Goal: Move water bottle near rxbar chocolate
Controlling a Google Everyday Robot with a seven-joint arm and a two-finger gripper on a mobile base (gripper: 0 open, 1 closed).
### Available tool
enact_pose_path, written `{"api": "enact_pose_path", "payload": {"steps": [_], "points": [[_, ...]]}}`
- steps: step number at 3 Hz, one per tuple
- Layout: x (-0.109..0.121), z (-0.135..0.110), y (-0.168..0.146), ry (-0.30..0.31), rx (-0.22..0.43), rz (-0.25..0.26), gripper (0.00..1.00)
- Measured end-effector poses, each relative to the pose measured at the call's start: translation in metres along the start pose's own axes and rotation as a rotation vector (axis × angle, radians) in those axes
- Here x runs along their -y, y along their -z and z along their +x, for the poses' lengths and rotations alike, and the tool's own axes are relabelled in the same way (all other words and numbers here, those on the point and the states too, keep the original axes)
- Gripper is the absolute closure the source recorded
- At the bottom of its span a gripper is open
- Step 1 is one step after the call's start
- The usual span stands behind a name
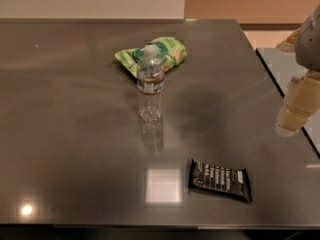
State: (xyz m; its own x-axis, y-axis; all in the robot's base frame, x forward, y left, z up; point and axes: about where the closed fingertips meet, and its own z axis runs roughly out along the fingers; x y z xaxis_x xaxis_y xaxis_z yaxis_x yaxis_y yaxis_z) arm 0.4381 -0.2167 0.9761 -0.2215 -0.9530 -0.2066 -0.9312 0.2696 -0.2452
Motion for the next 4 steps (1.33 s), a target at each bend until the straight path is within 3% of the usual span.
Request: {"api": "enact_pose_path", "payload": {"steps": [2, 4], "points": [[0.004, -0.007, -0.001, 0.004, 0.013, -0.012, 0.0], [0.04, -0.068, -0.033, 0.025, 0.143, -0.038, 0.0]]}}
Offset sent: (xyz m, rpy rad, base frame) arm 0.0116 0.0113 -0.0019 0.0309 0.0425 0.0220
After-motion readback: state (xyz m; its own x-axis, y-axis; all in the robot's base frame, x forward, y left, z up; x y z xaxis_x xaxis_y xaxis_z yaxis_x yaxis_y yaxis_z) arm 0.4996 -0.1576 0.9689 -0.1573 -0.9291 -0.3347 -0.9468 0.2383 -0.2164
